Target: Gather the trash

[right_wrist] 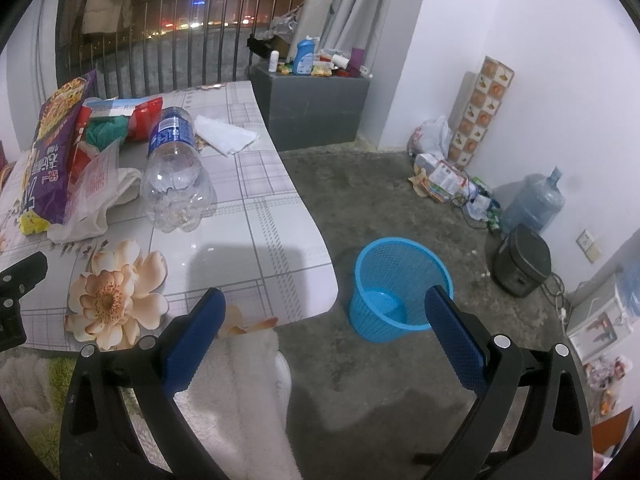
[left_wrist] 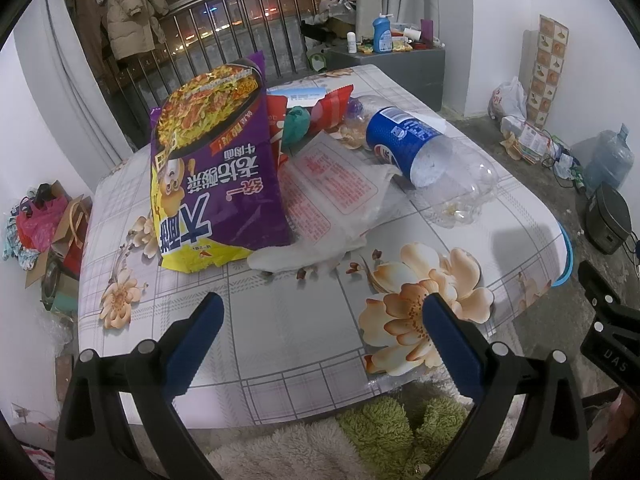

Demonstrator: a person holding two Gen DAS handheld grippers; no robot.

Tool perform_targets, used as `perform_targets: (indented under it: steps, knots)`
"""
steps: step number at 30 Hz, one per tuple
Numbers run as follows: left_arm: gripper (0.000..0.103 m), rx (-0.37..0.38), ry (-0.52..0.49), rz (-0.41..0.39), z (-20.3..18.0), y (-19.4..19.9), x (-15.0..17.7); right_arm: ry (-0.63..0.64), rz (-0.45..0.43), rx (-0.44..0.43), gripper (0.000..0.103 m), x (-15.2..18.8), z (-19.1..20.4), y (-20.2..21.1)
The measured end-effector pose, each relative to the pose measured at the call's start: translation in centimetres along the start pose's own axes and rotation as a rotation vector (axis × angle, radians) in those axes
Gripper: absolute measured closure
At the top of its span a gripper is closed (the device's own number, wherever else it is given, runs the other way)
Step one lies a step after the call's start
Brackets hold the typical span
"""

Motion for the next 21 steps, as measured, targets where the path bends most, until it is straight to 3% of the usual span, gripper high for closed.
perform_targets:
  steps: [21]
  knots:
    - [0.006, -0.003, 0.001, -0.002, -0.02, -0.07, 0.06, 0.000, 0.004, -0.002, 0.008, -0.12, 0.18, -0.29]
Point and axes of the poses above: each gripper's, at about its wrist camera, not at the fingertips, and y roughly against the way its jaws point, z to its left, x to its underside, the point moved 2 cm from there along -y, roughly the way its jaws point, and after that the axes turned 6 degrees about -x, right-handed, at the moved point
